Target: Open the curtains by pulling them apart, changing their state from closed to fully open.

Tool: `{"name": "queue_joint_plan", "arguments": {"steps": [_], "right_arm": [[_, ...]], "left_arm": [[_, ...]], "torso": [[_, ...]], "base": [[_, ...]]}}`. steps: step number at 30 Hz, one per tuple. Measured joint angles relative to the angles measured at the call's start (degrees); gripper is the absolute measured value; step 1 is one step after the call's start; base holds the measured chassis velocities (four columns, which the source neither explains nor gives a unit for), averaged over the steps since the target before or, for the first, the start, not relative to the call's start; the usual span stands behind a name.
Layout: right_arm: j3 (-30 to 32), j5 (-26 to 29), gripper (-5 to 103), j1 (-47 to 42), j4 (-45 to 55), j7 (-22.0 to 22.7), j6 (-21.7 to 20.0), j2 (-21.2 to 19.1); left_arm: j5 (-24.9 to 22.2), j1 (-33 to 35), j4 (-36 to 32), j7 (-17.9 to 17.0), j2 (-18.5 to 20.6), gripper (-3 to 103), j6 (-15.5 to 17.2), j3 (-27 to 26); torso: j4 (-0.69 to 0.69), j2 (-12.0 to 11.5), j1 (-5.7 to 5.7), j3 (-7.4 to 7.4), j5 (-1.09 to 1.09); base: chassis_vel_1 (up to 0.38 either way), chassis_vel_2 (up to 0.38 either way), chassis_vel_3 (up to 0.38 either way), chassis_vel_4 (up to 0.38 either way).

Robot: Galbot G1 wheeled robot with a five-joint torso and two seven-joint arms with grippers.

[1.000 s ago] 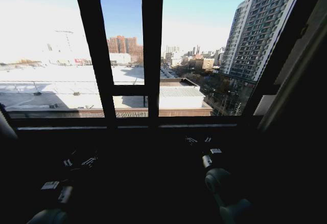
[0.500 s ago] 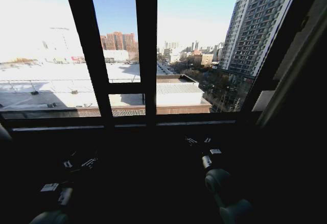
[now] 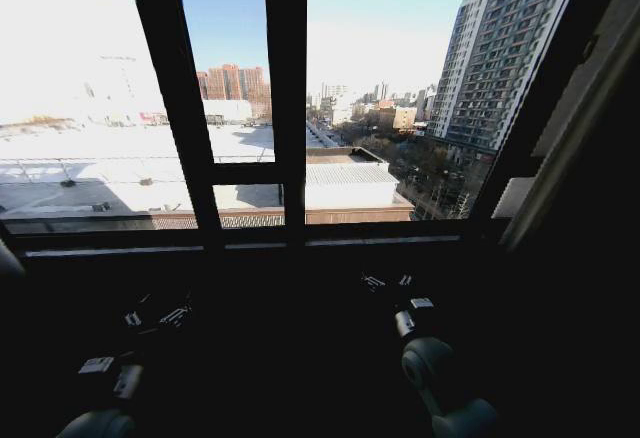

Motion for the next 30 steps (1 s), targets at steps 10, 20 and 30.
{"name": "queue_joint_plan", "arguments": {"steps": [10,20,30], "right_arm": [[-0.01,-0.07,100,-0.28,0.04,0.17,0.0,0.06],[-0.02,-0.04,100,0.16,-0.37,0.17,0.02,-0.27],[-0.15,0.05,100,1.01,-1.03,0.0,0.03,-0.27]], "left_arm": [[-0.06,0.29,0.03,0.01,-0.57,100,0.69,-0.45],[0.07,-0.22,0.56,-0.05,-0.79,100,0.05,-0.08],[0.24,-0.39,0.82,-0.16,-0.78,100,-1.55,0.17]], "torso": [[-0.01,0.0,0.0,0.0,0.01],[0.0,0.0,0.0,0.0,0.01],[-0.01,0.0,0.0,0.0,0.02]], "base": [[0.0,0.0,0.0,0.0],[0.0,0.0,0.0,0.0],[0.0,0.0,0.0,0.0]]}}
